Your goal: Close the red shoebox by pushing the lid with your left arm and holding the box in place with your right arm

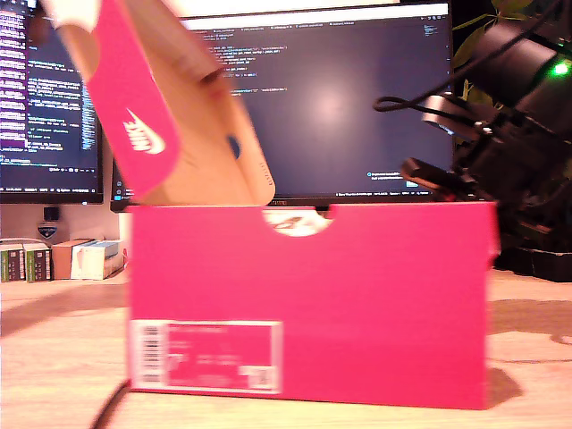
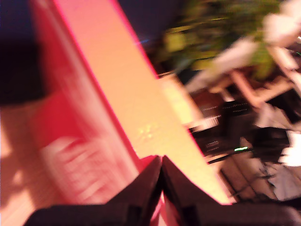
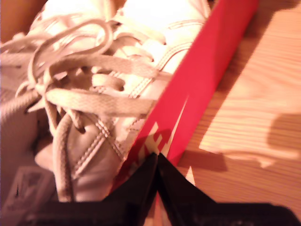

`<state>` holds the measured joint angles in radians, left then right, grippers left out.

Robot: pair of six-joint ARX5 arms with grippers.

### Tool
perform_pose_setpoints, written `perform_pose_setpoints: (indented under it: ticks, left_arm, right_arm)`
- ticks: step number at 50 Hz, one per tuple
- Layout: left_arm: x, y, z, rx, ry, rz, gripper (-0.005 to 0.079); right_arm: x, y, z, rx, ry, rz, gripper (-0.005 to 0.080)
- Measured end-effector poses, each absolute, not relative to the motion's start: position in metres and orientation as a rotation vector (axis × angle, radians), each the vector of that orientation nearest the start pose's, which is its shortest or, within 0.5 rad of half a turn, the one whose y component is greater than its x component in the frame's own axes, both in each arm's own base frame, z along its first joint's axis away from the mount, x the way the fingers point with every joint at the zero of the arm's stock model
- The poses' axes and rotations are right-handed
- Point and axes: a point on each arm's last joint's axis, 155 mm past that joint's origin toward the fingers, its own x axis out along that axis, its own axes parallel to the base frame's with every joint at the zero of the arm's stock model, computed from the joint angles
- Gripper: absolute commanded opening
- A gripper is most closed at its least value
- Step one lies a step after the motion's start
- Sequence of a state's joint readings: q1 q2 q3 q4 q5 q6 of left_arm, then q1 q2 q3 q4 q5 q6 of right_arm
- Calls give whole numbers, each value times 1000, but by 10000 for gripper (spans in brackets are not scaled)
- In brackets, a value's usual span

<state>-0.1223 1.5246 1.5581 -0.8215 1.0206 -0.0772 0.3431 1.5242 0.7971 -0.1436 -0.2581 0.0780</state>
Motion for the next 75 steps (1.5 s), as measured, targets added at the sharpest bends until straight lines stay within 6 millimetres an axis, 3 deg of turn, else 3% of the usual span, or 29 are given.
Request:
perform_pose_setpoints:
  ticks: [6,14,15,18,22,26,33,39,59,75]
  left_arm:
    - [336,-228,327,-389,762,-1130,-19]
    - [327,-250,330,-398,779,-1166,-19]
    - [321,-260,326,-398,803,-1180,-19]
    - [316,-270,314,-392,834,-1192,-19]
    - [316,-285,298,-400,871,-1199,-19]
    - [320,-300,293,-389,863,-1210,-19]
    - [320,-315,304,-369,796,-1253,-19]
    - [324,-313,300,-379,816,-1208,-19]
    - [356,-272,257,-268,875,-924,-19]
    - [368,-257,246,-190,863,-832,-19]
  right_arm:
    - [353,164,61,-9,930,472,-12]
    - [372,116,76,-104,951,339,-12]
    - [388,83,91,-86,919,258,-12]
    - [388,62,96,-60,926,215,-12]
    - [395,52,115,-31,886,203,-12]
    - [404,46,146,-14,807,198,-12]
    - [406,58,199,1,672,258,-12]
    - [397,86,218,69,638,371,-12]
    - [367,154,199,69,745,557,-13]
    - [365,167,135,40,934,577,-13]
